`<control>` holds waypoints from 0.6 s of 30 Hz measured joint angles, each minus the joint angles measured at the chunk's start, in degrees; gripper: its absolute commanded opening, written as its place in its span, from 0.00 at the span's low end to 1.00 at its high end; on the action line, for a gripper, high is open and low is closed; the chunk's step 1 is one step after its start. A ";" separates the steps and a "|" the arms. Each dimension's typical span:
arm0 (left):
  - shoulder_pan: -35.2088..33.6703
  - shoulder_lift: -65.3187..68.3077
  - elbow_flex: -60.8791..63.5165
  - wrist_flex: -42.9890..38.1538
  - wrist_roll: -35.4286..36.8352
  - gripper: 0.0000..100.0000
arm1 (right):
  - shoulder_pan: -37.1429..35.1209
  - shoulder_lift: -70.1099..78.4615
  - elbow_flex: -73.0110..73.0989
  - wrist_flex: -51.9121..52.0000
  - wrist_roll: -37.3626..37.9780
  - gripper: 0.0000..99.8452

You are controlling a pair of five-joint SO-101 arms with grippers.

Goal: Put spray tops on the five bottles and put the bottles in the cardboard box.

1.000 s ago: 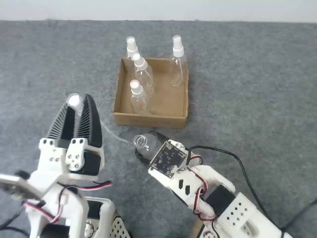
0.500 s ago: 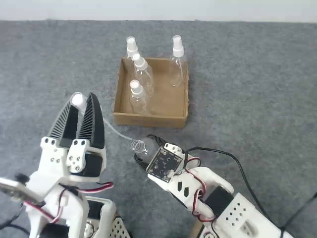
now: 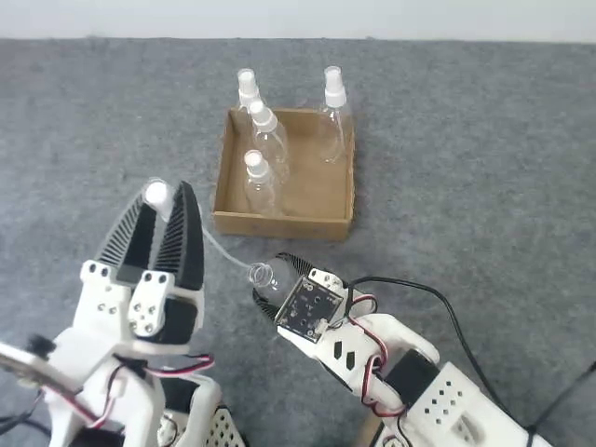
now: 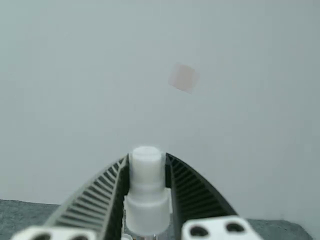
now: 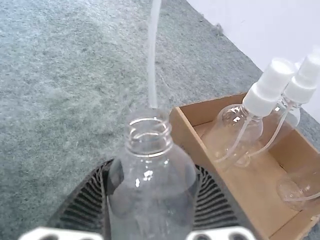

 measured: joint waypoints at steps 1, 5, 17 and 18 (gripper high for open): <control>0.88 0.00 -0.26 0.62 -0.79 0.01 | 0.00 0.00 0.00 0.00 0.00 0.01; 1.85 0.00 -0.53 1.67 -2.29 0.01 | 0.00 0.00 0.00 0.00 0.00 0.01; 2.37 0.00 -0.18 2.99 -2.37 0.01 | 0.00 0.00 0.00 0.00 0.00 0.01; 2.37 0.00 0.35 2.99 -2.37 0.01 | 0.00 0.00 0.00 0.00 0.00 0.01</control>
